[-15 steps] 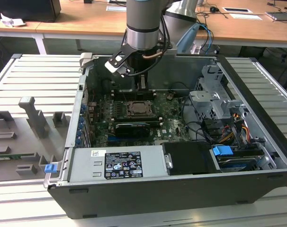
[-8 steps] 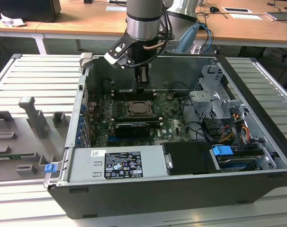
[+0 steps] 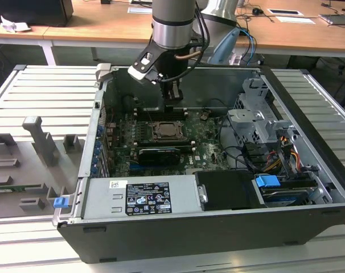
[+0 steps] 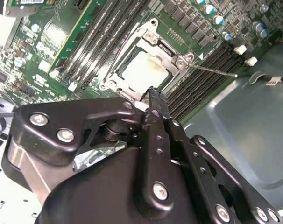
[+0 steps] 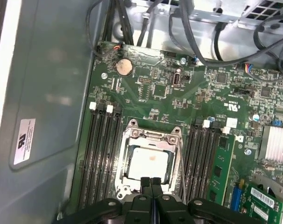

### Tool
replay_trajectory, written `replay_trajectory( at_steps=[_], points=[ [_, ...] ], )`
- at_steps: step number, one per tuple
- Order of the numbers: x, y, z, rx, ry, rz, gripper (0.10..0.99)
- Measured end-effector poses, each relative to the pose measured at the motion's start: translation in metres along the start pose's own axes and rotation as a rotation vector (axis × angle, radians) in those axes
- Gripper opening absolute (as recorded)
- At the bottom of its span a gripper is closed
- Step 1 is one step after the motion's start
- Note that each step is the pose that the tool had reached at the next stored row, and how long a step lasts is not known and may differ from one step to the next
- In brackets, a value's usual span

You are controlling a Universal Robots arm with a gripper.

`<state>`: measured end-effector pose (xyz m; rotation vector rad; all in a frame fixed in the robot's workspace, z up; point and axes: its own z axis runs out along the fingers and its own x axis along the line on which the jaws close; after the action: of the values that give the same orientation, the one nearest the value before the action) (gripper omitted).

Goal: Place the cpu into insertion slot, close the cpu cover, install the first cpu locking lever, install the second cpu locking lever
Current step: 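Install the first cpu locking lever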

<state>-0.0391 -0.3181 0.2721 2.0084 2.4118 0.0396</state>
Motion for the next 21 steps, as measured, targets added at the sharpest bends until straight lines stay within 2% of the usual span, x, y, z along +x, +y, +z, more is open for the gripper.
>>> replay_trajectory(
  at_steps=[3, 9, 13, 21],
  points=[
    [0.0, 0.0, 0.0, 0.001, 0.0014, -0.066, 0.106],
    [0.0, 0.0, 0.0, 0.002, 0.0031, -0.145, 0.106],
    [0.0, 0.0, 0.0, 0.003, 0.0047, -0.221, 0.106],
    [0.0, 0.0, 0.0, 0.006, 0.0088, -0.416, 0.106]
  ],
)
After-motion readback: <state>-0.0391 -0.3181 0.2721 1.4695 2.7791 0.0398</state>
